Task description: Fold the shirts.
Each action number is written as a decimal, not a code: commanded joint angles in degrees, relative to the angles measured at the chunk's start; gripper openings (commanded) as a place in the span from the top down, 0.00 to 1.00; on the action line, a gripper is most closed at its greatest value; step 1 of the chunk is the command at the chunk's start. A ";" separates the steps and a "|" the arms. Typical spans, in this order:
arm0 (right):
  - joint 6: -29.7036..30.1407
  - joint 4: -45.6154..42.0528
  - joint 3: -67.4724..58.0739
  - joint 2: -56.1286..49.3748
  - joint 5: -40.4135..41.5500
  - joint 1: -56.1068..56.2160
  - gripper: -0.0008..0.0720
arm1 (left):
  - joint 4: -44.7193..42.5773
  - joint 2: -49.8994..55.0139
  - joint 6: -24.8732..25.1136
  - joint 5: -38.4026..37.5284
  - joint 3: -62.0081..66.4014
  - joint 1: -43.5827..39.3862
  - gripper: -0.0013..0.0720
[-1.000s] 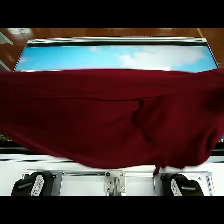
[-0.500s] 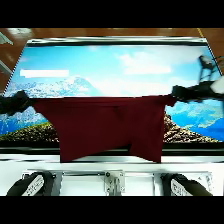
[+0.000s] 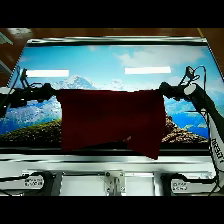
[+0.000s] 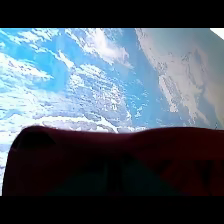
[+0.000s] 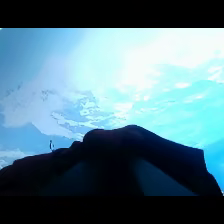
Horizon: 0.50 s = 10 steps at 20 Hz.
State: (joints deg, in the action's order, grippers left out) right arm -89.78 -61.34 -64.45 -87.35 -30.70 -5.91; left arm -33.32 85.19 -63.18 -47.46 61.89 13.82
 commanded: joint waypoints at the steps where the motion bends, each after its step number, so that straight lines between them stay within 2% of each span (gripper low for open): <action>1: 0.20 2.62 0.11 -0.59 1.70 0.02 0.29 | 2.47 5.14 -4.20 -0.42 0.66 -1.97 0.38; 2: 1.16 2.54 0.09 0.44 0.76 0.02 0.19 | 2.49 4.74 -4.61 -2.56 0.92 -1.27 0.34; 4: 5.55 -1.14 -1.36 3.74 -4.74 -1.07 0.19 | -0.02 2.84 -5.46 -10.54 3.02 2.34 0.35; 6: 7.61 -13.00 -3.63 8.22 -13.33 -3.32 0.19 | -12.26 -0.15 -14.01 -21.70 5.79 7.28 0.37; 8: 7.56 -27.50 -4.11 12.44 -22.01 -6.25 0.19 | -30.86 -3.80 -22.25 -34.12 6.10 10.97 0.37; 9: 7.67 -31.80 -4.11 13.38 -27.74 -8.17 0.19 | -37.66 -5.62 -23.26 -38.34 4.79 11.96 0.36; 10: 8.59 -32.81 -4.00 13.22 -34.18 -10.86 0.19 | -41.00 -7.98 -23.08 -40.48 1.70 12.81 0.26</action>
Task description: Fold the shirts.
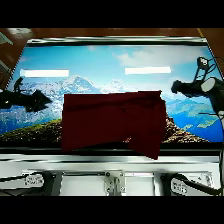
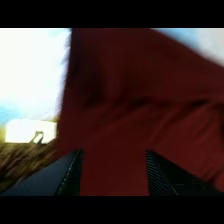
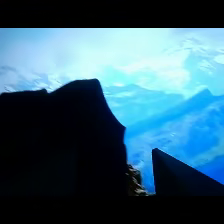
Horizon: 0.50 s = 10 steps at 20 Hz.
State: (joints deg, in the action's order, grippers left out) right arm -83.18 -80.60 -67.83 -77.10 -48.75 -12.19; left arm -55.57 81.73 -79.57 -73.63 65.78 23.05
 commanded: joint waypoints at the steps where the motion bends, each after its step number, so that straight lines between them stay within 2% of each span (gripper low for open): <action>1: 3.02 -11.85 0.13 2.38 -20.57 -7.43 0.19 | -18.23 -7.10 -7.02 -14.47 -6.80 4.31 0.10; 2: 4.13 -8.11 1.79 1.66 -23.15 -10.54 0.19 | -15.54 -9.53 -7.06 -13.20 -12.61 4.74 0.02; 6: 8.55 10.75 9.20 -0.24 -22.88 -18.14 0.19 | -6.40 -11.80 -0.83 -6.62 -31.04 4.79 0.02; 10: 9.60 13.99 10.58 -0.72 -20.79 -18.23 0.19 | -4.61 -11.78 0.50 -0.48 -37.83 4.79 0.02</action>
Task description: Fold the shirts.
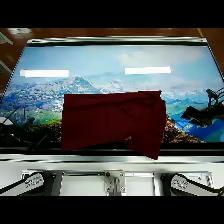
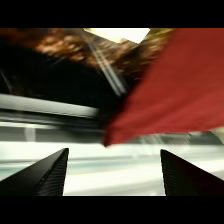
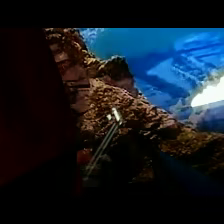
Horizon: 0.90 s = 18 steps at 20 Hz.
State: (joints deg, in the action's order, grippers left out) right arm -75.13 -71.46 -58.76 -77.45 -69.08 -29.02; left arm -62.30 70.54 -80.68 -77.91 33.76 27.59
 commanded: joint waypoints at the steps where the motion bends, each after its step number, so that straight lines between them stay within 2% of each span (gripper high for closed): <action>1: 1.53 5.22 1.51 -0.37 -0.11 -1.40 0.19 | 3.19 -0.52 2.05 4.79 -6.19 0.22 0.02; 7: 1.49 5.25 1.51 -0.37 0.57 -1.40 0.19 | 9.79 -0.22 3.13 12.85 -10.19 -3.65 0.03; 9: 1.27 5.25 1.51 -0.37 0.74 -1.40 0.19 | 11.45 0.76 3.08 14.80 -10.54 -6.27 0.07; 10: 1.27 5.25 1.51 -0.37 0.72 -1.40 0.19 | 12.98 1.18 3.08 16.50 -10.54 -7.30 0.28; 11: 1.27 5.25 1.51 -0.37 0.68 -1.40 0.19 | 14.78 1.25 3.08 18.51 -10.54 -8.24 0.36; 12: 1.27 5.25 1.51 -0.37 0.68 -1.40 0.19 | 16.96 1.25 3.10 20.41 -10.54 -9.25 0.48; 14: 1.27 5.18 1.53 -0.37 0.70 -1.40 0.19 | 20.31 1.25 4.22 22.03 -10.51 -10.97 0.84; 15: 1.27 5.20 1.68 -0.61 0.66 -1.40 0.19 | 21.59 1.22 5.90 21.92 -10.51 -11.69 0.92; 18: 3.58 7.61 3.91 -3.30 0.02 -1.40 0.19 | 22.49 1.11 6.60 20.87 -10.49 -12.26 0.92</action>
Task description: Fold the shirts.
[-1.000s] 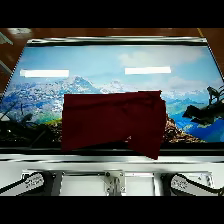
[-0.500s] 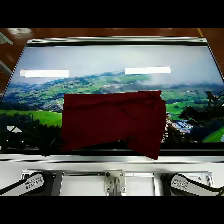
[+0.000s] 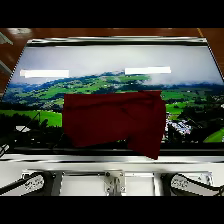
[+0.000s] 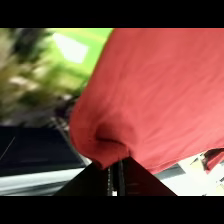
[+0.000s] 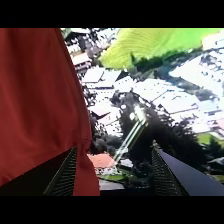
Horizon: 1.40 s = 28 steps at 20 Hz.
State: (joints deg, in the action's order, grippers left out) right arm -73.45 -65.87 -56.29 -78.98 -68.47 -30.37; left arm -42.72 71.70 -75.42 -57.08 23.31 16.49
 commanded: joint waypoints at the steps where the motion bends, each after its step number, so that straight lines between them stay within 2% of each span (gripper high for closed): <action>1: 3.23 4.46 2.10 -3.41 -0.50 -0.04 0.18 | 2.93 -0.07 1.81 -0.61 -0.04 -1.16 0.92; 4: 5.95 14.12 2.21 -9.88 -0.44 0.07 0.18 | 4.42 -0.37 4.48 -3.37 -0.04 -1.16 0.92; 6: 7.52 17.38 2.21 -13.07 -1.68 1.68 0.18 | 4.74 -1.53 4.48 -3.50 -0.04 -1.16 0.92; 12: 5.66 11.10 2.21 -14.78 -3.15 8.04 0.19 | 5.29 -3.58 4.46 -3.50 1.20 -1.16 0.92; 13: 5.70 11.34 2.21 -14.71 -3.41 8.72 0.43 | 5.29 -3.61 4.48 -3.45 1.64 -1.16 0.92; 14: 5.70 11.96 2.19 -14.51 -3.65 9.27 0.80 | 5.27 -3.61 4.48 -3.48 2.32 -1.16 0.92; 15: 6.51 13.00 2.19 -13.88 -4.20 9.53 0.90 | 5.25 -3.78 4.52 -3.45 3.28 -1.16 0.92; 19: 10.80 17.03 -1.68 -5.07 -6.58 9.49 0.90 | 5.22 -11.13 4.37 -3.63 13.51 -1.16 0.92; 23: 12.11 17.59 -16.00 10.67 -5.27 9.49 0.90 | 5.16 -25.00 4.26 -3.74 34.32 -1.16 0.92; 26: 9.42 17.29 -28.46 24.15 4.11 9.49 0.90 | 1.29 -33.81 3.28 -2.25 54.38 -1.16 0.92; 28: 6.38 16.06 -34.29 32.00 10.54 9.49 0.90 | -8.00 -37.40 -3.82 -2.10 66.88 -1.16 0.92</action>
State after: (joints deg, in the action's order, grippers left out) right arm -63.68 -48.69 -81.54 -57.87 -67.07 -20.93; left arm -41.54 40.71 -73.21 -60.38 73.63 15.31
